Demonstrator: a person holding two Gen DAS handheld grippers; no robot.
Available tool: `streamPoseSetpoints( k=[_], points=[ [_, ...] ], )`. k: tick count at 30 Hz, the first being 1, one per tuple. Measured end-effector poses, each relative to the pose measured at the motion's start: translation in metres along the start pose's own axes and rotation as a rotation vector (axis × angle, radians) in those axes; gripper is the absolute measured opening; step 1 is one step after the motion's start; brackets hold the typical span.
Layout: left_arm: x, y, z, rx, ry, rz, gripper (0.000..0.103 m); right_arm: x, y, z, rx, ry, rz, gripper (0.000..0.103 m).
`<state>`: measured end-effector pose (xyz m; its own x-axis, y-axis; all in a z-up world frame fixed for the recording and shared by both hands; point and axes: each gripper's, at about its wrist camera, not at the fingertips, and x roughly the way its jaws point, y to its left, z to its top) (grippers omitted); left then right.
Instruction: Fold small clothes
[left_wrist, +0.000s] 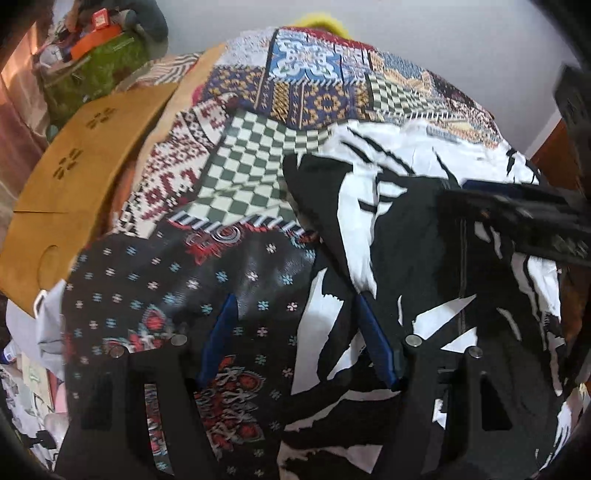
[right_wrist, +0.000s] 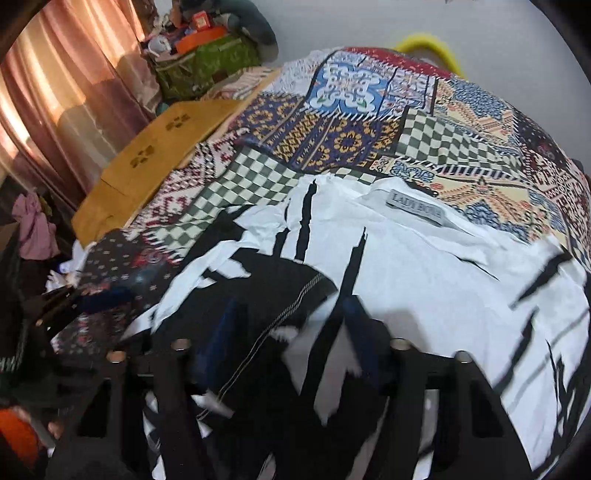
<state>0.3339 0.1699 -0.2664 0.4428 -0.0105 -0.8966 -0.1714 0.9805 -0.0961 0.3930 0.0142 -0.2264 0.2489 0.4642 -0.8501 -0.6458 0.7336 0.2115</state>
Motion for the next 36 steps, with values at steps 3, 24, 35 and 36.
streamPoseSetpoints(
  k=[3, 24, 35, 36],
  points=[
    [0.004, 0.001, -0.003, -0.011, -0.010, -0.008, 0.069, 0.012, 0.001, 0.000, -0.012, 0.007, -0.010, 0.024],
    [-0.001, 0.009, -0.018, -0.073, -0.062, 0.185, 0.052, 0.003, -0.020, -0.012, -0.012, -0.063, -0.086, 0.003],
    [-0.016, 0.015, -0.019, -0.075, -0.028, 0.146, 0.045, -0.013, -0.020, -0.018, -0.016, -0.068, -0.074, 0.006],
    [-0.019, 0.014, -0.017, -0.071, -0.036, 0.133, 0.045, -0.018, -0.021, -0.018, -0.018, -0.070, -0.076, 0.008]
  ],
)
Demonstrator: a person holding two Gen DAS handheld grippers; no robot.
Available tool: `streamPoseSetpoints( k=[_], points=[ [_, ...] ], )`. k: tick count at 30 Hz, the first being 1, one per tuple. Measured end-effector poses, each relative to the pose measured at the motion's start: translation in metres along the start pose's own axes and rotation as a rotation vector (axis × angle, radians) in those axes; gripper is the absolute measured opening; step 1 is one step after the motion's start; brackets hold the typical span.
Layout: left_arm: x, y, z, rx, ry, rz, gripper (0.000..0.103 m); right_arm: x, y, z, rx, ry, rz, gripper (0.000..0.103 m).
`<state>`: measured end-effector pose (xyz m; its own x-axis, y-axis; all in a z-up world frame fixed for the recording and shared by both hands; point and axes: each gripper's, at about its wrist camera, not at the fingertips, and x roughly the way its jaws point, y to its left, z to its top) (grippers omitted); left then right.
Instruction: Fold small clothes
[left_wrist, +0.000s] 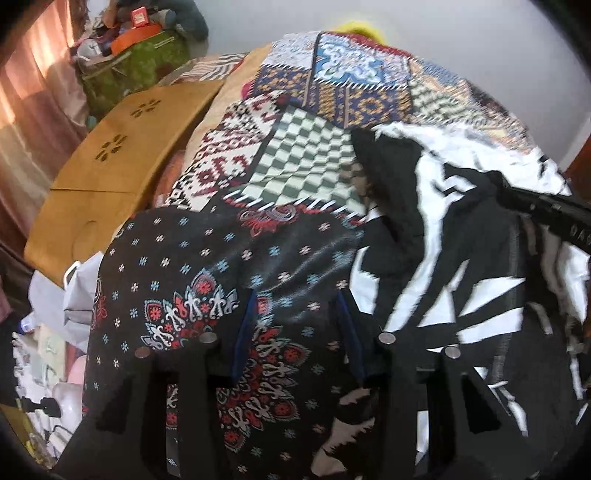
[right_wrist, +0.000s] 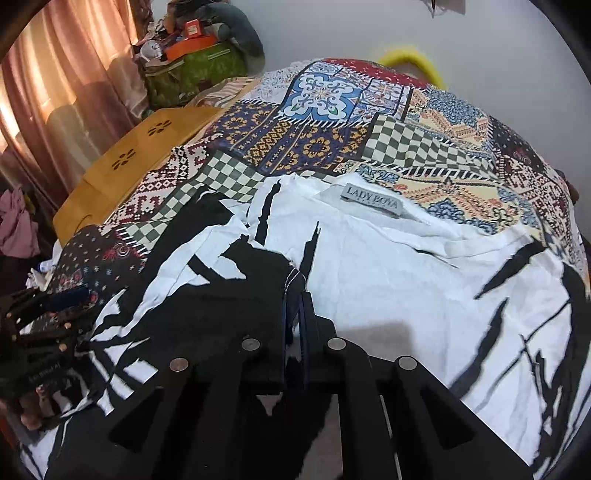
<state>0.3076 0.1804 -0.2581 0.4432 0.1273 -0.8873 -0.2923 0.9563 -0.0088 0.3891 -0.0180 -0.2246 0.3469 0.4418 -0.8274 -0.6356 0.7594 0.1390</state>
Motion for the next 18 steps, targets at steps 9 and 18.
streamPoseSetpoints(
  k=[9, 18],
  points=[
    [0.014, -0.033, 0.025, 0.073, -0.003, -0.019, 0.057, -0.021, 0.003, -0.009, 0.004, -0.016, 0.051, 0.030],
    [0.026, -0.001, 0.029, -0.042, -0.001, 0.070, 0.058, 0.000, 0.031, -0.029, -0.169, 0.030, -0.042, 0.038]
  ],
)
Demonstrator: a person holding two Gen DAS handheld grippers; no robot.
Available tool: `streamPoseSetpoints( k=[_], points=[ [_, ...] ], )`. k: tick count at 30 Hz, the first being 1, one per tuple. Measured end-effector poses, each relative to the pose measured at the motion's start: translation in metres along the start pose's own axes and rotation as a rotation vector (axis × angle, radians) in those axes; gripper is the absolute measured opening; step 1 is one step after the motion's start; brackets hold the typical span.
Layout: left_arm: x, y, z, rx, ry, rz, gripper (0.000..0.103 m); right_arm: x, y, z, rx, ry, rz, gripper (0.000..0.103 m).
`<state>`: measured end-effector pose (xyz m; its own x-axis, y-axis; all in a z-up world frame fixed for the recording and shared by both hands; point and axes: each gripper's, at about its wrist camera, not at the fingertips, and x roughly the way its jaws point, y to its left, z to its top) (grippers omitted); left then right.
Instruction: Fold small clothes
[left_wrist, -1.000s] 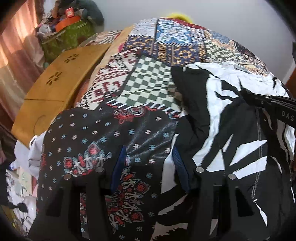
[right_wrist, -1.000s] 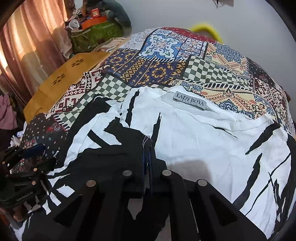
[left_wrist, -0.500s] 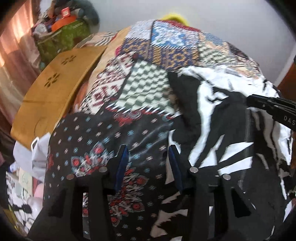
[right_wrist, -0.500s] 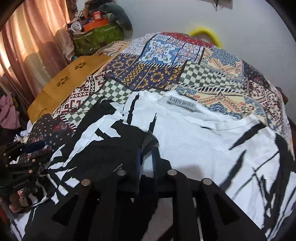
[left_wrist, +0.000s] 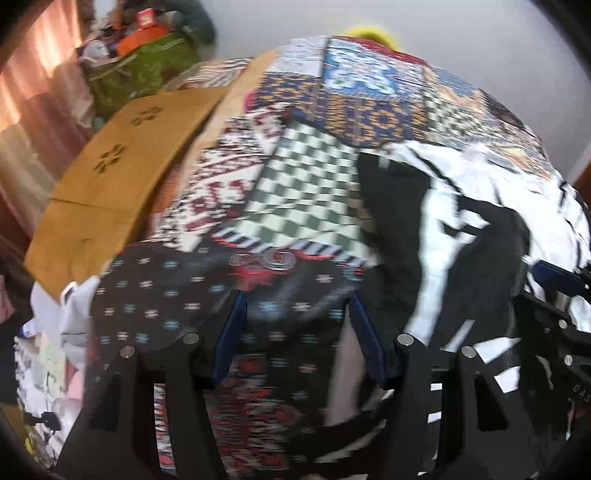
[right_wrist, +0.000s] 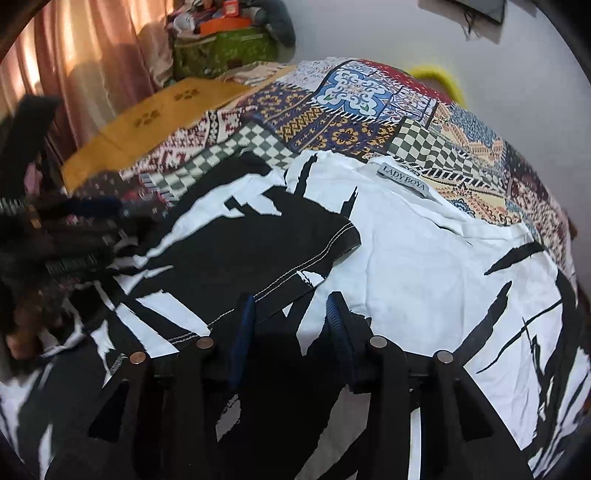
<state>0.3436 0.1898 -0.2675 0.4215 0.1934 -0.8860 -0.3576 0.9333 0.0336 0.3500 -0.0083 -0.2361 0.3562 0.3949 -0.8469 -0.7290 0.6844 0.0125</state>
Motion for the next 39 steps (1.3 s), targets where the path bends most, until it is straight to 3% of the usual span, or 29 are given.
streamPoseSetpoints(
  k=[5, 10, 17, 25, 31, 39],
  points=[
    [-0.009, 0.008, -0.002, 0.024, 0.016, 0.007, 0.056, -0.007, -0.008, 0.001, 0.047, -0.009, 0.025, 0.037],
    [-0.051, -0.003, -0.002, 0.058, -0.056, -0.038, 0.056, -0.033, -0.009, 0.002, 0.115, -0.055, 0.056, 0.037],
    [-0.120, -0.038, -0.004, 0.132, -0.158, -0.098, 0.057, -0.101, -0.012, -0.005, 0.128, -0.183, 0.050, 0.037],
    [-0.175, -0.091, -0.007, 0.214, -0.244, -0.166, 0.073, -0.168, -0.047, -0.048, 0.205, -0.285, -0.013, 0.040],
    [-0.171, -0.141, -0.008, 0.282, -0.223, -0.210, 0.074, -0.186, -0.096, -0.092, 0.296, -0.280, -0.100, 0.040],
    [-0.125, -0.199, -0.014, 0.368, -0.136, -0.239, 0.074, -0.183, -0.179, -0.148, 0.501, -0.246, -0.158, 0.040]
  ],
)
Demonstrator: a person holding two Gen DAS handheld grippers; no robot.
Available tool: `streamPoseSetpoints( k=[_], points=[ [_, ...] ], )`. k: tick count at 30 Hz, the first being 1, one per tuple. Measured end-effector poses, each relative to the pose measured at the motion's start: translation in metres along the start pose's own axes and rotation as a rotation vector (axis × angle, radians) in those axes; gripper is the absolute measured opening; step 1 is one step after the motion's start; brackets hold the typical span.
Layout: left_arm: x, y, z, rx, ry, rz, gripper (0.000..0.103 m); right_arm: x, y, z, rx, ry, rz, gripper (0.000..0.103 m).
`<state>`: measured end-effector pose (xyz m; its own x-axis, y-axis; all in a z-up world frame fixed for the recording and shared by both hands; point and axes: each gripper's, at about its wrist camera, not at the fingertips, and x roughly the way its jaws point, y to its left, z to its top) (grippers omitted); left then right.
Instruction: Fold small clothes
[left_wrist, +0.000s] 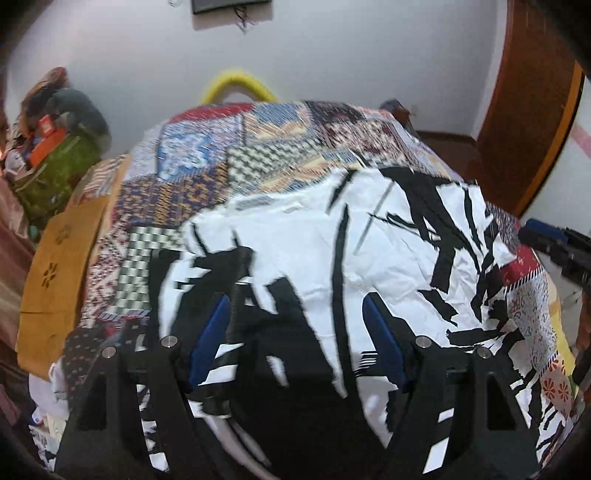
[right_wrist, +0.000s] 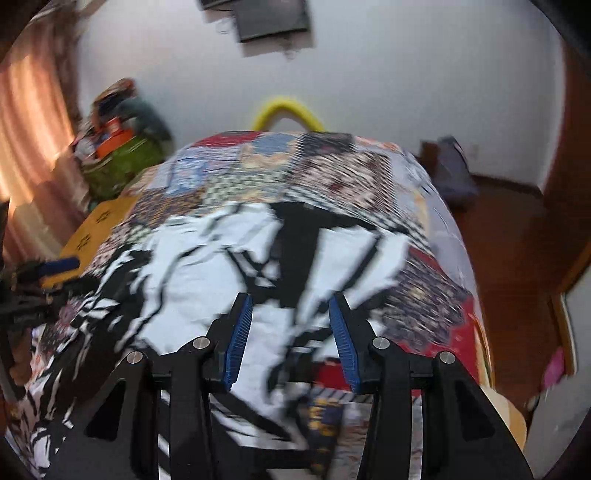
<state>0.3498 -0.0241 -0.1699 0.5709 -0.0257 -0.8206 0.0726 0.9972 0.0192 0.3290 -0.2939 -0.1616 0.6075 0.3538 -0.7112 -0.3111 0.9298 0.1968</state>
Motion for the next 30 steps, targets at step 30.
streamPoseSetpoints(
  k=[30],
  points=[
    [0.049, -0.006, -0.007, 0.012, 0.085, -0.008, 0.074, 0.050, -0.040, 0.020, 0.013, 0.049, -0.024, 0.004]
  ],
)
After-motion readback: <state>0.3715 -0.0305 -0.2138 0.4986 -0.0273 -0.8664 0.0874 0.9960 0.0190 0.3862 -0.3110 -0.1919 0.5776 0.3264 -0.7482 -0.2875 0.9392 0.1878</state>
